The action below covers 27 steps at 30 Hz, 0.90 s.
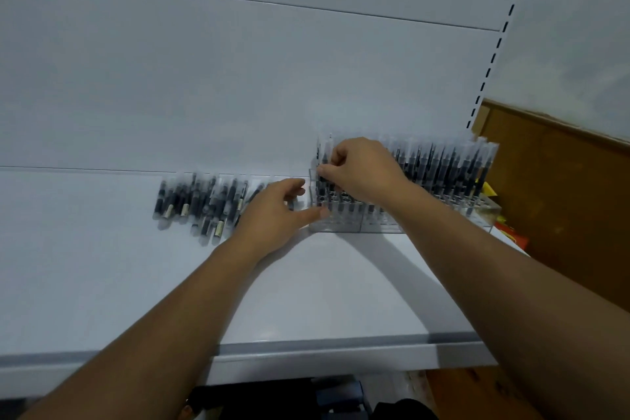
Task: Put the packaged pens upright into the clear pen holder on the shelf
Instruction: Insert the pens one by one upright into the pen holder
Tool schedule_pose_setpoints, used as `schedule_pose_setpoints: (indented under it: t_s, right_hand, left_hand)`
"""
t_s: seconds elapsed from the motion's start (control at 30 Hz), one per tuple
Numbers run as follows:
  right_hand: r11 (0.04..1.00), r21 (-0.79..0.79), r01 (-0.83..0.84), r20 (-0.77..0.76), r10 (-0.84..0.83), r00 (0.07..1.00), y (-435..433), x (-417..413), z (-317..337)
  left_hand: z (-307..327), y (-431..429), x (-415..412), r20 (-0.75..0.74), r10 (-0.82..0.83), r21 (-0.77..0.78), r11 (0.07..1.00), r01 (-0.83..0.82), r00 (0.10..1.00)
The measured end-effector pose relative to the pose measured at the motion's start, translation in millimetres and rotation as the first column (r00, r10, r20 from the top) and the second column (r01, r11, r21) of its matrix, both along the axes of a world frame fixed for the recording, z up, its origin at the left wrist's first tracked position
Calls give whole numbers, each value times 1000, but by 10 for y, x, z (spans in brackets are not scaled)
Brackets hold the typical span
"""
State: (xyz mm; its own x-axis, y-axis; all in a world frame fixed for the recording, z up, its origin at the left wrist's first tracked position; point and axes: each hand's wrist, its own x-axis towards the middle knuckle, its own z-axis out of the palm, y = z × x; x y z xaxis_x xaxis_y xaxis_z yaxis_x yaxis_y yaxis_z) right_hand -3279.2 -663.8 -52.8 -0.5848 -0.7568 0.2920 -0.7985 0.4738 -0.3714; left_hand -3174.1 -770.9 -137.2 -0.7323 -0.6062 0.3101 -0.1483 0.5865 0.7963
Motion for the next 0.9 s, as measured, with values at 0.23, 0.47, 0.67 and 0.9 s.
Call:
schedule_pose_setpoints:
  t_s: [0.23,0.47,0.67,0.9]
  right_hand:
    - [995,84,-46,-48,50,998,100,332,-10]
    - [956,136,-259,30,257,966,-684,786,-365]
    - [919,313,-240,59,234,971,-1165,732,-684]
    - [879,327,-348,109,331,937,-1226,738,-850]
  left_hand:
    - [245,-271,543,93,47,-56,998,-42,995]
    - [201,-881,1139,143,300,-101,952,-288,943]
    - [106,-1321,1213,270,434,-113,901,-419,859]
    - [48,-1435,895,350,361,-154,933,-327,865]
